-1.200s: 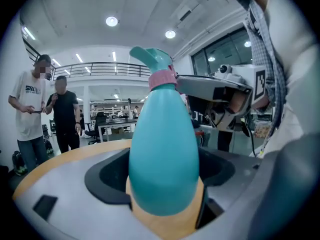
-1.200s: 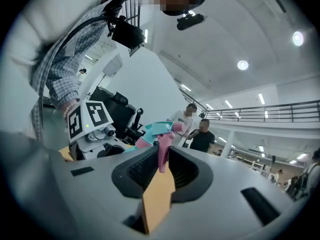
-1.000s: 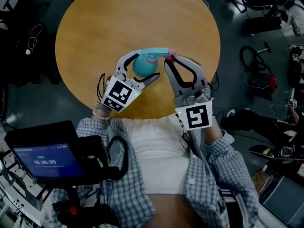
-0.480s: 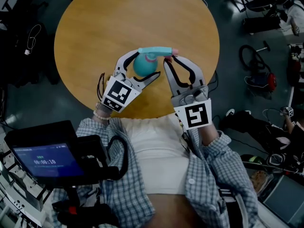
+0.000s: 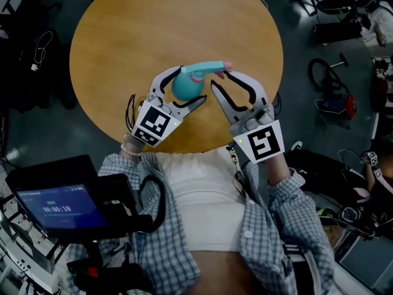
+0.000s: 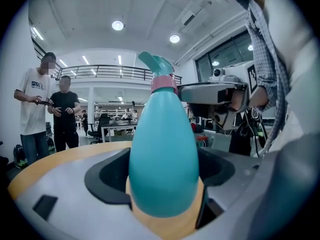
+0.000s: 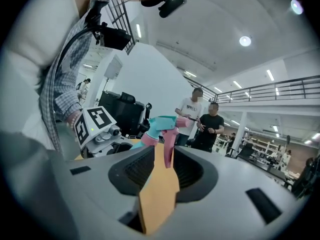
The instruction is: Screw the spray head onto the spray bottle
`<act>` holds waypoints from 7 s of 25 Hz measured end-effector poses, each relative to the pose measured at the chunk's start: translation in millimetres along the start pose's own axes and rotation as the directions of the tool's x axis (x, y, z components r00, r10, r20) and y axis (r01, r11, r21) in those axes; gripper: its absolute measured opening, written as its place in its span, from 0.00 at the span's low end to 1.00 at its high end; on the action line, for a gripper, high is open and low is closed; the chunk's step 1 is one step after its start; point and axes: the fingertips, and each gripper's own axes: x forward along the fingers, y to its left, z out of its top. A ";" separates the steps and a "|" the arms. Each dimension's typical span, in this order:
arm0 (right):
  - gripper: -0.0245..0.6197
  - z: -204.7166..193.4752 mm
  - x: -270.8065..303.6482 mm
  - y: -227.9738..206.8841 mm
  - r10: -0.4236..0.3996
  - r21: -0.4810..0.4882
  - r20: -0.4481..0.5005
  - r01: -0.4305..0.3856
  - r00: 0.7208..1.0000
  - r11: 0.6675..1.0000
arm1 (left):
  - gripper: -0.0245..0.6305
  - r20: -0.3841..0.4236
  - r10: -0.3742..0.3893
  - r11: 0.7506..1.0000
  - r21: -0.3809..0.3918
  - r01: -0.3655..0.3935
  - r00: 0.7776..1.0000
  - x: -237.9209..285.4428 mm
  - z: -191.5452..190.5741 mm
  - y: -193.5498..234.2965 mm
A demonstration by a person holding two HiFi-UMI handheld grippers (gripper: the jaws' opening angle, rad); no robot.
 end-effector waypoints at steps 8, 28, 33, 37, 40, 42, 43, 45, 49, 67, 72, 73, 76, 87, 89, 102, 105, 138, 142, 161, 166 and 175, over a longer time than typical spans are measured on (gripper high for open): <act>0.34 24.5 -23.0 -34.7 0.146 -0.180 -0.116 -0.166 0.982 0.970 | 0.67 -0.002 0.005 1.000 0.019 -0.005 1.000 3.9 -1.1 -1.2; 0.34 -4.2 12.2 23.1 0.477 -0.366 -0.771 -0.907 0.421 0.210 | 0.67 -0.026 0.001 0.999 0.054 0.000 1.000 15.5 -15.1 -10.1; 0.34 -6.5 14.8 30.4 0.451 -0.407 -0.788 -0.905 0.418 0.126 | 0.67 -0.030 -0.009 0.998 0.065 0.011 1.000 16.2 -16.1 -13.9; 0.34 -16.0 9.9 31.0 0.405 -0.435 -0.820 -0.900 0.404 0.019 | 0.67 -0.029 -0.016 0.998 0.062 0.018 0.999 17.0 -14.9 -15.6; 0.34 -20.6 9.3 30.6 0.386 -0.458 -0.828 -0.888 0.408 -0.044 | 0.67 -0.027 -0.020 0.998 0.063 0.021 0.999 17.9 -13.4 -16.6; 0.28 -22.7 10.6 30.8 0.378 -0.472 -0.826 -0.879 0.417 -0.062 | 0.67 -0.027 -0.016 0.998 0.060 0.018 1.000 17.8 -13.3 -16.2; 0.25 -23.5 11.2 30.5 0.377 -0.474 -0.826 -0.879 0.420 -0.060 | 0.67 -0.028 -0.011 0.998 0.060 0.013 1.000 18.0 -13.4 -15.2; 0.24 -25.6 11.7 28.7 0.378 -0.458 -0.828 -0.888 0.414 -0.032 | 0.67 -0.035 0.001 0.998 0.068 0.002 0.999 18.5 -13.9 -13.1; 0.23 -29.2 11.5 30.5 0.416 -0.360 -0.827 -0.924 0.379 0.126 | 0.67 -0.062 0.031 0.995 0.095 -0.025 0.998 19.2 -18.9 -12.2; 0.23 -49.9 31.5 1.1 0.518 0.492 -0.730 -0.183 0.445 0.851 | 0.67 -0.153 0.260 0.951 0.214 -0.225 0.953 23.0 -27.4 8.7; 0.23 -45.3 29.2 -0.1 0.525 0.470 -0.712 -0.240 0.466 0.849 | 0.67 -0.128 0.236 0.958 0.199 -0.208 0.963 23.6 -23.4 7.3; 0.23 -43.5 29.2 0.3 0.527 0.464 -0.709 -0.253 0.468 0.849 | 0.67 -0.124 0.231 0.959 0.195 -0.205 0.965 23.6 -23.0 7.5; 0.24 -36.7 30.5 2.1 0.544 0.460 -0.687 -0.291 0.481 0.839 | 0.67 -0.109 0.209 0.967 0.173 -0.188 0.972 23.1 -23.0 5.8; 0.28 54.9 46.5 -26.5 0.592 0.498 -0.313 -0.403 0.742 0.768 | 0.67 -0.013 0.019 0.998 0.055 -0.019 1.000 13.2 -14.1 -12.3; 0.28 75.7 44.7 -37.2 0.572 0.331 -0.247 -0.487 0.782 0.808 | 0.67 0.007 -0.018 0.999 0.039 0.017 1.000 9.7 -8.7 -15.8; 0.28 18.6 -7.6 -3.1 0.393 -0.687 -0.698 -0.714 0.598 -0.134 | 0.67 0.037 -0.220 0.975 0.005 0.220 0.975 -2.2 6.6 -41.4; 0.28 3.8 -15.4 15.3 0.401 -0.654 -0.740 -0.718 0.540 -0.240 | 0.67 0.030 -0.258 0.966 0.013 0.257 0.966 -3.2 5.9 -49.0; 0.23 -30.0 38.0 15.3 0.521 0.424 -0.485 -0.332 0.702 0.843 | 0.67 -0.101 0.179 0.983 0.070 -0.173 0.979 16.2 -25.8 2.5; 0.23 -23.5 42.9 24.1 0.499 0.325 -0.418 -0.389 0.759 0.862 | 0.67 -0.082 0.172 0.985 0.017 -0.171 0.982 13.4 -28.1 5.0; 0.27 -75.8 56.0 70.5 0.366 0.210 -0.150 -0.332 0.918 0.919 | 0.67 -0.135 0.091 0.993 -0.067 -0.101 0.987 15.3 -101.7 -10.5; 0.27 -86.6 58.4 80.2 0.361 0.193 -0.134 -0.333 0.923 0.923 | 0.67 -0.159 0.100 0.990 -0.084 -0.115 0.982 19.3 -118.4 -13.0; 0.27 -97.9 59.5 97.1 0.351 0.191 -0.150 -0.321 0.924 0.928 | 0.67 -0.227 0.121 0.990 -0.047 -0.135 0.966 17.1 -137.8 -14.7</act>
